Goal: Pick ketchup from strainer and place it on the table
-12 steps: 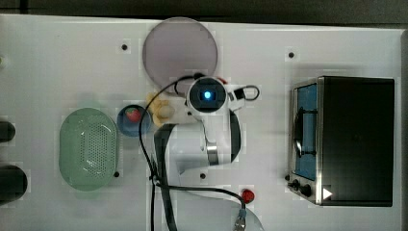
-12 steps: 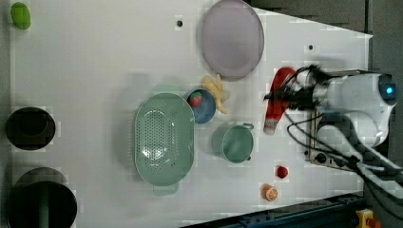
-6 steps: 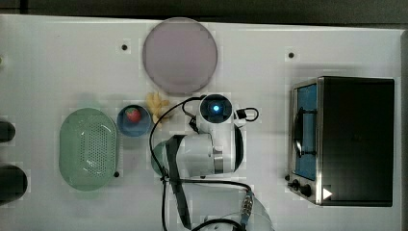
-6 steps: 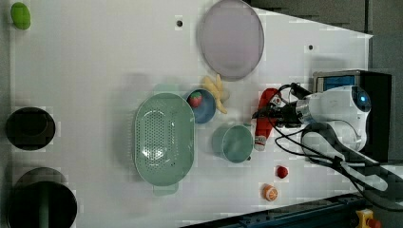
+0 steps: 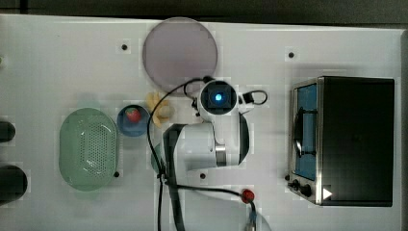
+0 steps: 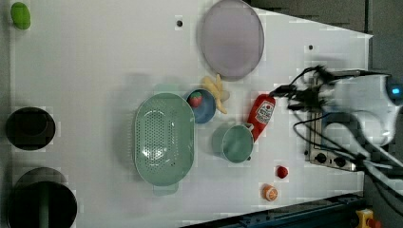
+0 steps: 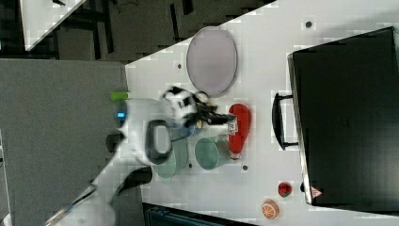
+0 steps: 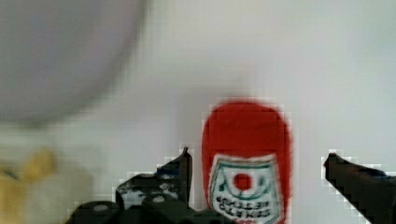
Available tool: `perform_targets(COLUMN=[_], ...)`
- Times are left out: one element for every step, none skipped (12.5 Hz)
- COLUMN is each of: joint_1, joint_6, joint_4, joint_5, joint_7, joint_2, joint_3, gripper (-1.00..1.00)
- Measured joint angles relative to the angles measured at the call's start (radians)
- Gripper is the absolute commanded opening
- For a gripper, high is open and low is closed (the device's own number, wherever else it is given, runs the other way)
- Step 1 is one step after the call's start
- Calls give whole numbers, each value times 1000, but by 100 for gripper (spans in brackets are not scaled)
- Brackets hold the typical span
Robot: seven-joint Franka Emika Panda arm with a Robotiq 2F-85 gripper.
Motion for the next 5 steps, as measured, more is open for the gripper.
perform_targets(joint_1=[1, 1, 4, 6, 5], joint_6=[-35, -86, -149, -203, -262], joint_4=[41, 98, 164, 236, 310], joint_5=[-2, -4, -4, 4, 21], joint_7=[0, 0, 1, 6, 13], joint_2=[-49, -91, -126, -151, -164], joint_3=[3, 8, 10, 9, 10], gripper=[100, 100, 100, 100, 100])
